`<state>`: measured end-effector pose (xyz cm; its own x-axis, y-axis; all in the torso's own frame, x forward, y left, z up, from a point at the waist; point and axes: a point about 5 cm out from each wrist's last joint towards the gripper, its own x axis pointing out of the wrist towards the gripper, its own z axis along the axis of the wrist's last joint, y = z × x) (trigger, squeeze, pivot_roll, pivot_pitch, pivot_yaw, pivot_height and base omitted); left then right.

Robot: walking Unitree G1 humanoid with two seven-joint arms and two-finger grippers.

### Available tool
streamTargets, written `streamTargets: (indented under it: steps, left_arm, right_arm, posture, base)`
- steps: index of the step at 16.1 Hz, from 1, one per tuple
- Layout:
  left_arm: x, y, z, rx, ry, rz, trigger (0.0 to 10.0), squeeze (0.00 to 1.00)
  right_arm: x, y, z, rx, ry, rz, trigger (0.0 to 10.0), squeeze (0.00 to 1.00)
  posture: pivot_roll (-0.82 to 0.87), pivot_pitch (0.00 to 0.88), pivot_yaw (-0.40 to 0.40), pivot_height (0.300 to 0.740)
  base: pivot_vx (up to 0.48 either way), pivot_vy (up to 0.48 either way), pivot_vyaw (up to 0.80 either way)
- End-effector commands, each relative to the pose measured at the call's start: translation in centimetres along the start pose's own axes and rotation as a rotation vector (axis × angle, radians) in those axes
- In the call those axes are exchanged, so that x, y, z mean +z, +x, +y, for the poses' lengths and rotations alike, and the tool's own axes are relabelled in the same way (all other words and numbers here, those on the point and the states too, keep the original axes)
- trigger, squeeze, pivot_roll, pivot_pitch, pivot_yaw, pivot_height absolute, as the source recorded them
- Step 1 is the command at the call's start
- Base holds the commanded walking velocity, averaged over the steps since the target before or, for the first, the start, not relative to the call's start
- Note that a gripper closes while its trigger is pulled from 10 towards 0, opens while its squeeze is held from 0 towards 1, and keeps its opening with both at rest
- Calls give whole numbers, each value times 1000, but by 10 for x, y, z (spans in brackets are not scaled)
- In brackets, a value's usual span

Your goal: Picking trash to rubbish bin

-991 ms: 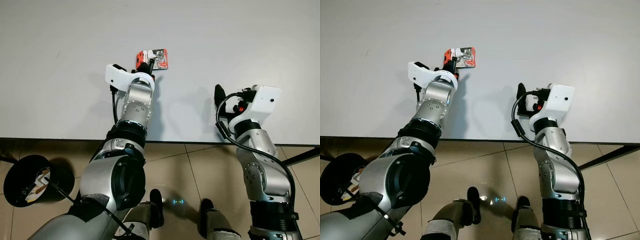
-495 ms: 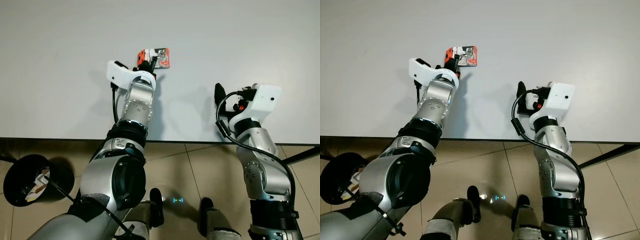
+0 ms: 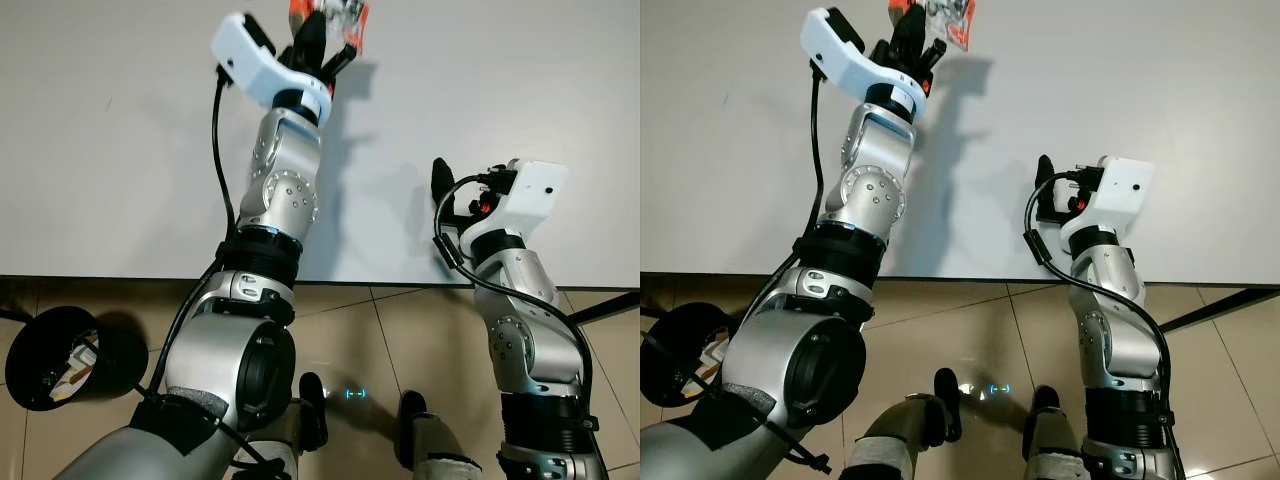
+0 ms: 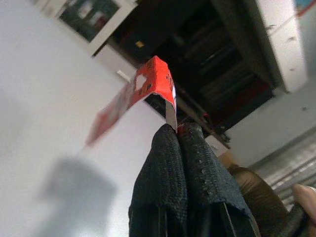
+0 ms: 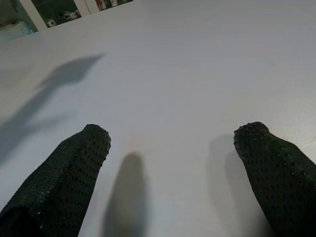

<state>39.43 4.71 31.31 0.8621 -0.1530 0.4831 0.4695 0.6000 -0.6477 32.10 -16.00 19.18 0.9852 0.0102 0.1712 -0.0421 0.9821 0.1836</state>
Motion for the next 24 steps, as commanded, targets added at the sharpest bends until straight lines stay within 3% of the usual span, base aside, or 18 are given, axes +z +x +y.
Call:
streamTargets:
  steps: [1, 5, 7, 8, 12, 15, 19, 21, 24]
  left_arm:
    - [-24, -9, -19, -54, -45, 44, 10000, 0]
    - [-22, -15, -25, -91, 45, 39, 10000, 0]
    - [-24, -22, -24, -106, 133, 44, 10000, 0]
    - [-23, -27, -21, -106, 218, 43, 10000, 0]
    - [-5, -36, -22, -116, 434, -14, 10000, 0]
    - [0, -45, -23, -120, 484, -8, 10000, 0]
    - [-2, -63, -8, -35, 491, 43, 10000, 0]
    - [2, -68, -4, -30, 560, 42, 10000, 0]
    - [9, -73, -10, -98, 638, 37, 10000, 0]
  right_arm:
    - [-38, -10, -10, -62, 31, 175, 10000, 0]
    - [-38, -7, -8, -59, 37, 167, 10000, 0]
    - [-36, -5, -7, -56, 42, 159, 10000, 0]
    - [-36, -4, -7, -55, 48, 151, 10000, 0]
    - [-36, -2, -5, -48, 52, 146, 10000, 0]
    - [-36, 0, -5, -46, 50, 147, 10000, 0]
    - [-38, 0, -4, -35, 46, 153, 10000, 0]
    - [-38, 0, -4, -27, 43, 158, 10000, 0]
    - [-40, 0, -4, -24, 42, 163, 10000, 0]
  posture:
    - [-41, 366, 166, 740]
    - [-33, 353, 174, 740]
    - [-29, 346, 176, 740]
    - [-25, 343, 178, 740]
    - [-15, 331, 178, 740]
    - [-12, 325, 178, 740]
    - [-5, 325, 169, 740]
    - [0, 329, 163, 740]
    - [7, 328, 162, 740]
  base:
    - [0, 0, 0]
    - [0, 0, 0]
    - [0, 0, 0]
    - [0, 0, 0]
    - [0, 0, 0]
    - [0, 0, 0]
    - [0, 0, 0]
    - [0, 0, 0]
    - [0, 0, 0]
